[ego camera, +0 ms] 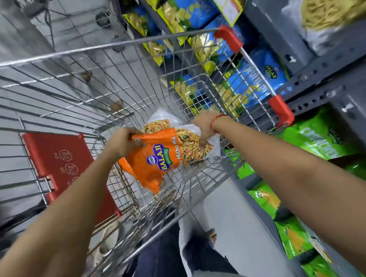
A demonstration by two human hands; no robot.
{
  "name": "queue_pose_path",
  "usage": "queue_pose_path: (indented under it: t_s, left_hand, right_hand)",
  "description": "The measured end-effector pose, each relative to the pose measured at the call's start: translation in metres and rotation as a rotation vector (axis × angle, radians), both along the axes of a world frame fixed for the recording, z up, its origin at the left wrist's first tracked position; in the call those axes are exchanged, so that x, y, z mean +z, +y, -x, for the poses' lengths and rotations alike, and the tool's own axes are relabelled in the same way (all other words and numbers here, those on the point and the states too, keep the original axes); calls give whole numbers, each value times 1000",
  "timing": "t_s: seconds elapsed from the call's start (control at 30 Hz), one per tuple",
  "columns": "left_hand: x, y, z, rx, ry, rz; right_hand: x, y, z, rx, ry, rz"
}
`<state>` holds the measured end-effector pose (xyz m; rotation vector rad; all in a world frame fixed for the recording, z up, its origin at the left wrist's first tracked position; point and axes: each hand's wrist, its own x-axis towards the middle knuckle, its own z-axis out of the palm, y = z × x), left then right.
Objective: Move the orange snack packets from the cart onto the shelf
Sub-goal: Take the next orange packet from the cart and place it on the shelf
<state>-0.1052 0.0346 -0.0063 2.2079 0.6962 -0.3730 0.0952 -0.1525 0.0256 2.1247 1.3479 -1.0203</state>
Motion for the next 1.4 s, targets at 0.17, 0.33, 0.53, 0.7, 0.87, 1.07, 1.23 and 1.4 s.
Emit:
queue_pose_path:
  t_s: [0.17, 0.33, 0.53, 0.7, 0.87, 1.07, 1.23, 1.4]
  left_hand:
    - [67, 12, -2, 489, -385, 80]
    - [122, -20, -15, 896, -763, 271]
    - [176, -131, -48, 524, -707, 689]
    - [218, -216, -80, 166, -691, 719]
    - [265, -284, -107, -149, -718, 713]
    - [296, -390, -150, -425, -713, 792]
    - [285, -459, -178, -556, -584, 765]
    - [246, -497, -181, -486, -520, 755]
  right_hand:
    - [53, -32, 1, -251, -45, -342]
    - [104, -75, 10, -632, 1, -638]
    - [168, -144, 34, -1060, 142, -1063]
    - [198, -212, 52, -1273, 168, -1308]
    - [236, -306, 64, -1307, 135, -1316]
    - [261, -409, 71, -1369, -190, -1391]
    - [244, -470, 81, -1513, -377, -1396]
    - [213, -494, 87, -1705, -464, -1472]
